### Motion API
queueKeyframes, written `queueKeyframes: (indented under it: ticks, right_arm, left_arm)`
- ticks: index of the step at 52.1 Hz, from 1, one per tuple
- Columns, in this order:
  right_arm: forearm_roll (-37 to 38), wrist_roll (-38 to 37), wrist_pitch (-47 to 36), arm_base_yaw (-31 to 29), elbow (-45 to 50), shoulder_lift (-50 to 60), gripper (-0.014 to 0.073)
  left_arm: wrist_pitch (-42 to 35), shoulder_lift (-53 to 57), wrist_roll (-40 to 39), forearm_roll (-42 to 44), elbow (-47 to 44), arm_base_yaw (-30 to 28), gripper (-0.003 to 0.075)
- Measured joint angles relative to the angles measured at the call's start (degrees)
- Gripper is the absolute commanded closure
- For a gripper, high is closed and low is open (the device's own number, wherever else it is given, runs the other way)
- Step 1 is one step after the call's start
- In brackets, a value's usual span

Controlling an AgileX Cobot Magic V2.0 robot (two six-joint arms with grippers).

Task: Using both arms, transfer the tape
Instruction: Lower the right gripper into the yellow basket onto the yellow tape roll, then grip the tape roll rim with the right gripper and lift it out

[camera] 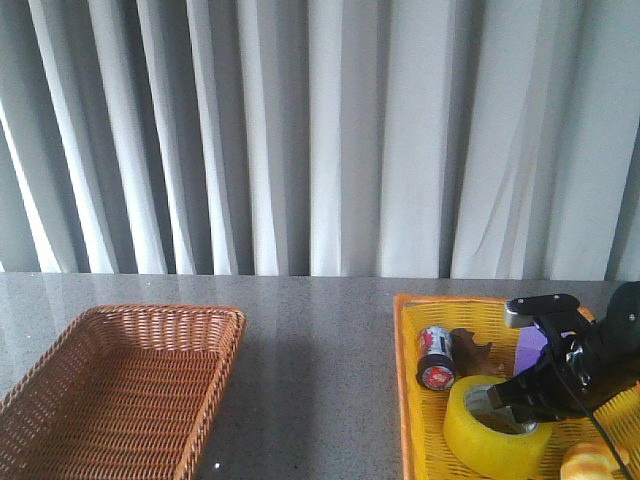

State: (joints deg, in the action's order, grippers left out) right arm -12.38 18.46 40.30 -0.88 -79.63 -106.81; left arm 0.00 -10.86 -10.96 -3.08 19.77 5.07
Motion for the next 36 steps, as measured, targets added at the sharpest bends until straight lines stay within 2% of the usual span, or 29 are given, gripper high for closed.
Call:
queueKeyframes:
  ticks: [10,21,27,36]
  right_arm:
    - [-0.05,0.32,3.16,0.00,-2.14,0.00,0.0602]
    - [-1.76,1.04,8.88,0.00,-11.76,3.44,0.0601]
    - [-8.95,5.32,11.60,-0.02,-17.92,6.53,0.0601]
    - [-28.44,18.89,13.78,3.17,-22.97,7.32,0.0601]
  left_arm:
    - [0.00,0.00,0.00,0.00,0.00,0.00,0.0717]
    - [0.93,0.00,0.00,0.00,0.00,0.00,0.0717]
    - [1.83,0.00,0.00,0.00,0.00,0.00,0.0717]
    - [2.22,0.00,0.00,-0.05,0.00,0.00,0.0717]
